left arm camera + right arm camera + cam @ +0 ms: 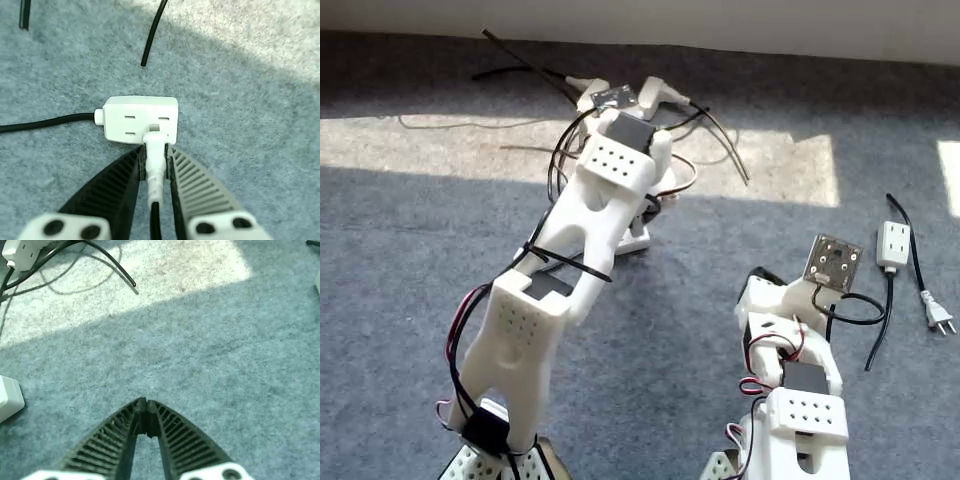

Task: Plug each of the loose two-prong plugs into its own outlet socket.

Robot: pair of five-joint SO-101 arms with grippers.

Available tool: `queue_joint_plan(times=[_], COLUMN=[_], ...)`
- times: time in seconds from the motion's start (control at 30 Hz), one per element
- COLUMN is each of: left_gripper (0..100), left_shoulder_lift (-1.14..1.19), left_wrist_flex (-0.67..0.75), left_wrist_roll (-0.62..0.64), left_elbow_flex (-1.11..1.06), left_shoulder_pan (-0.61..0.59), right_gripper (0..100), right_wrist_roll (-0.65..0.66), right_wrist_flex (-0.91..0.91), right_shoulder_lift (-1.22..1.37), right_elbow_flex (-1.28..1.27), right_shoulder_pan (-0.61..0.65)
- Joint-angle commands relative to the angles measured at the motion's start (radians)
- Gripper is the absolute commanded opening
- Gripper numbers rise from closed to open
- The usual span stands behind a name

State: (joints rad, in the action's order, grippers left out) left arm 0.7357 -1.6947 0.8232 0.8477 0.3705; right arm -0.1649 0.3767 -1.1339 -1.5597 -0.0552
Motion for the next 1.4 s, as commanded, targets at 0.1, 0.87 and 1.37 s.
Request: queue_joint_plan(times=[0.1,0.87,1.37], left_gripper=[1,1,1], left_shoulder_lift=[-0.012,0.065,0.053], left_wrist_flex=[0.025,0.064,0.061], left_wrist_roll=[-0.002,0.003,0.006], left_elbow_flex=[0.033,0.041,0.041], left_shoulder_pan=[-0.008,-0.005,-0.002], right_gripper=[0.7,0.7,0.7], right_wrist_roll=[-0.011,-0.011,-0.011], right_wrist_flex=[-0.022,-0.022,-0.022], right_shoulder_lift=[-0.010,-0.010,-0.010], right_elbow_flex=[0.005,0.005,0.005], right_shoulder_pan=[0.008,0.008,0.008])
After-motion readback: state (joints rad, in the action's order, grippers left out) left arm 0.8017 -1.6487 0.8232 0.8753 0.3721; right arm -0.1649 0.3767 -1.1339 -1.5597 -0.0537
